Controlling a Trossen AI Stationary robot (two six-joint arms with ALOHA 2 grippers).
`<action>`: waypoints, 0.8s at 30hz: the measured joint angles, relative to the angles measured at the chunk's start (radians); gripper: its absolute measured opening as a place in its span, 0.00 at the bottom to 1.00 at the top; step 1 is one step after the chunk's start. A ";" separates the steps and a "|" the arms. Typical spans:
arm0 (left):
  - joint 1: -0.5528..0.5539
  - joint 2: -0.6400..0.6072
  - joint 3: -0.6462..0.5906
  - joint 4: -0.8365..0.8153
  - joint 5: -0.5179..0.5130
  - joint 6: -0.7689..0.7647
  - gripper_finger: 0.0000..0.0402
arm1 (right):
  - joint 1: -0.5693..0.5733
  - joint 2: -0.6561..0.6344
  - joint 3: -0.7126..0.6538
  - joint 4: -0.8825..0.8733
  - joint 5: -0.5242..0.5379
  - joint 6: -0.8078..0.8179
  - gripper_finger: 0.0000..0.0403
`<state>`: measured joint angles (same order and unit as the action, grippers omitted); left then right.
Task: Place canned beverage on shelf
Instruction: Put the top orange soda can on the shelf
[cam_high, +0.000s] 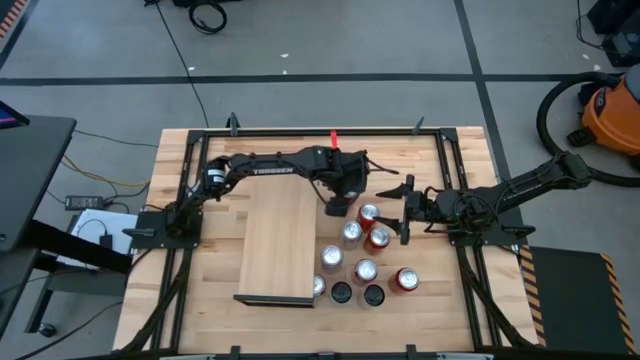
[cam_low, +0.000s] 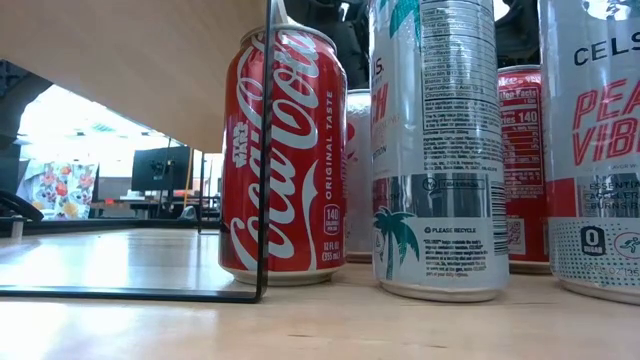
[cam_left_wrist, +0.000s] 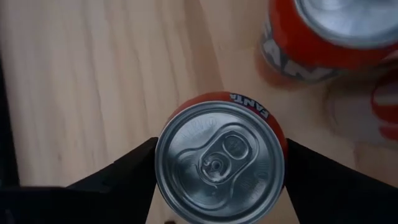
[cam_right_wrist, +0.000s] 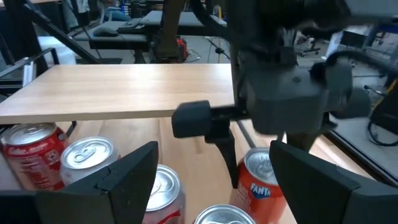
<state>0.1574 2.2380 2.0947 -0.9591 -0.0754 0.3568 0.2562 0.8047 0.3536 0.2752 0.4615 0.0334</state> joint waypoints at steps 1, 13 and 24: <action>0.000 -0.002 0.013 -0.001 -0.006 -0.018 0.72 | 0.000 0.000 0.000 0.000 0.012 0.000 0.79; 0.000 -0.009 0.255 -0.199 -0.017 -0.184 0.74 | 0.000 -0.068 0.000 -0.053 0.055 0.030 0.79; -0.051 -0.138 0.246 -0.262 -0.118 -0.308 0.74 | 0.031 -0.066 0.000 -0.059 0.068 0.029 0.79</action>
<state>0.1060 2.0999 2.3405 -1.2207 -0.1930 0.0490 0.2867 0.7391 0.3534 0.2161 0.5298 0.0622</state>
